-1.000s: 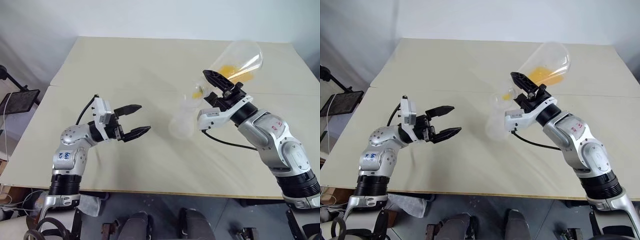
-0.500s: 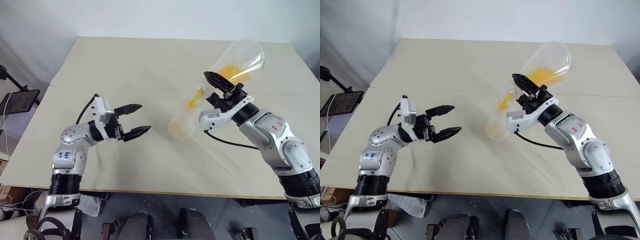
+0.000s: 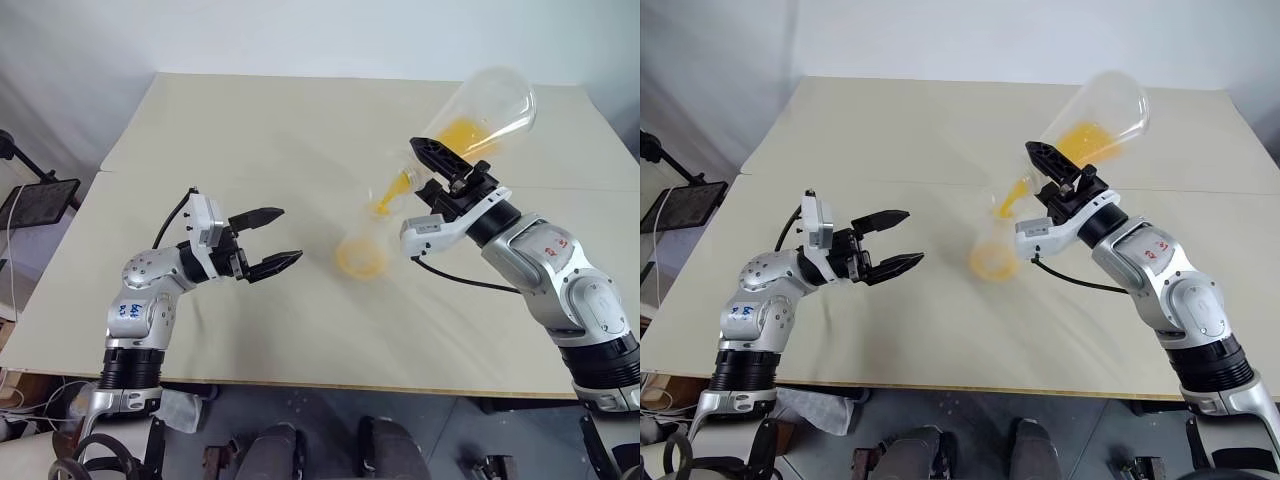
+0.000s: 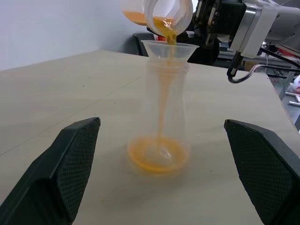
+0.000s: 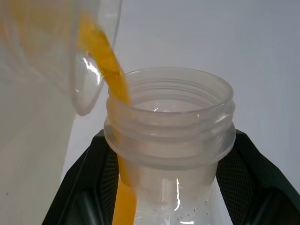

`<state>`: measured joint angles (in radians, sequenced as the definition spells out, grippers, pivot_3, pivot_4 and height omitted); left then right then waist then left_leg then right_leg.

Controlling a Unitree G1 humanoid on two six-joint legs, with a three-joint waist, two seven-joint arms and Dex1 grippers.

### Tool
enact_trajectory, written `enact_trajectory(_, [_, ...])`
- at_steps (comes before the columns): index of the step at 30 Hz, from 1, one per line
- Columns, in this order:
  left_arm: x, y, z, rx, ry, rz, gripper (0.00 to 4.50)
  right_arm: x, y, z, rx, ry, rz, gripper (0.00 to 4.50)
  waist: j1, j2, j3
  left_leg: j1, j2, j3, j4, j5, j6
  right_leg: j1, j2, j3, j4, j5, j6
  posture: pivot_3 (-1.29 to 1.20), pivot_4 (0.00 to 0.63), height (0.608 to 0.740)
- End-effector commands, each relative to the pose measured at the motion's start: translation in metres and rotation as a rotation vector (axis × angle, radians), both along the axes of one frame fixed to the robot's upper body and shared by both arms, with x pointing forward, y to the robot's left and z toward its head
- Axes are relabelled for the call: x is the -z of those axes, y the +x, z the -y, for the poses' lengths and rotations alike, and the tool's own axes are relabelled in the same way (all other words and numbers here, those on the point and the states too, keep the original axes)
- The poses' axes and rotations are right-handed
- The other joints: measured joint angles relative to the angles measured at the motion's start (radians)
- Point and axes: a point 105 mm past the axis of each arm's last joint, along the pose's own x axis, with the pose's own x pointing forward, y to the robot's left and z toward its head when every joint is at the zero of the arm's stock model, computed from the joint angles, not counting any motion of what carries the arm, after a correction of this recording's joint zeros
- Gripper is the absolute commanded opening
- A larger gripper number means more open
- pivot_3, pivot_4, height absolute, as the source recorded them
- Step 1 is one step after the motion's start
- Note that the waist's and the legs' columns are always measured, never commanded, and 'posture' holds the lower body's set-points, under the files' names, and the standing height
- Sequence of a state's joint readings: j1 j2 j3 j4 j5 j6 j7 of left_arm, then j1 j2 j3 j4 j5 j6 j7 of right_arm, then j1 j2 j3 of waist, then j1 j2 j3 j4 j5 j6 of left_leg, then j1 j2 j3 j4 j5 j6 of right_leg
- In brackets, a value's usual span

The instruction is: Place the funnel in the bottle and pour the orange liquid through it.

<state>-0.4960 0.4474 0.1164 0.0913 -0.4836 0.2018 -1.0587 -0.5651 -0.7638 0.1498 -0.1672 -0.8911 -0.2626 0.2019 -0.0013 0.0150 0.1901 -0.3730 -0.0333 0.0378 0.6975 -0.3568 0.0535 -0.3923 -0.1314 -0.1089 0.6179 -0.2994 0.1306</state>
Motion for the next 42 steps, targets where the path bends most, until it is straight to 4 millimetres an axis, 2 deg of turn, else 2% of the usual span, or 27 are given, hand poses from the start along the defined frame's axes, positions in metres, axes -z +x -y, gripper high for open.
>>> enact_trajectory(1, [-0.007,-0.0038,0.0013,0.007,-0.015,0.039,4.5,-0.0233,-0.0063,0.0034,-0.002,0.006,0.095,2.43,0.0,0.0,0.0,0.0,0.0,0.0,0.0,0.0,0.0,0.0,0.0,0.0,0.0,0.0,0.0,0.0,0.15,0.74])
enact_trajectory(13, [-0.0071,-0.0032,0.0026,0.008,-0.02,0.04,4.5,-0.0272,-0.008,0.0014,-0.009,-0.004,0.125,2.43,0.0,0.0,0.0,0.0,0.0,0.0,0.0,0.0,0.0,0.0,0.0,0.0,0.0,0.0,0.0,0.0,0.15,0.74])
enact_trajectory(42, [-0.008,-0.0009,0.0044,0.008,-0.032,0.043,4.5,-0.0226,-0.0032,0.004,0.002,-0.042,0.133,2.43,0.0,0.0,0.0,0.0,0.0,0.0,0.0,0.0,0.0,0.0,0.0,0.0,0.0,0.0,0.0,0.0,0.15,0.74])
